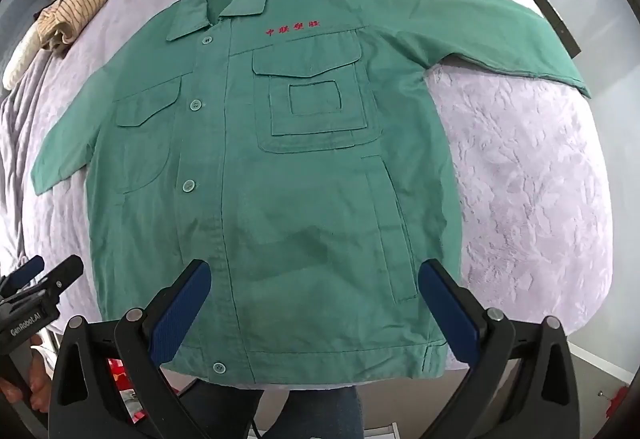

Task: Fold large clothes

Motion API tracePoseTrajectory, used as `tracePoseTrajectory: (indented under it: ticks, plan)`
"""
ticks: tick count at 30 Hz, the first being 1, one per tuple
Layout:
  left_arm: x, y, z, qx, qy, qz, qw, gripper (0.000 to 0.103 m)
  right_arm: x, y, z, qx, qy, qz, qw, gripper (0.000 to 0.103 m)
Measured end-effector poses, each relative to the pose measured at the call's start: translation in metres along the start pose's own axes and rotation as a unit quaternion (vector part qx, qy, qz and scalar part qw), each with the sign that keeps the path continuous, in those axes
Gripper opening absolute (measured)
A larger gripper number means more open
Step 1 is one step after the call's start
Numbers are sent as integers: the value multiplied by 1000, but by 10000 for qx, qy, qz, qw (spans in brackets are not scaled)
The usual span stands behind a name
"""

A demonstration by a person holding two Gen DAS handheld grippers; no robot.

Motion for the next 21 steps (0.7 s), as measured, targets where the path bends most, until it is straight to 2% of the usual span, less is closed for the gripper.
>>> tracePoseTrajectory:
  ticks: [6, 21]
  plan:
    - [2, -2, 2, 57, -142, -164, 9997, 103, -6, 5, 2, 6, -62, 104, 9999, 103]
    - [2, 2, 1, 15, -116, -86, 9999, 103, -14, 11, 1, 1, -100, 222, 9997, 103]
Point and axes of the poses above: each gripper's, at about its wrist camera, not at the fingertips, and z roughly against the way its jaws point, x to its right, y to its top, the point moved 3 cm from there along -z, roughly the way its jaws point
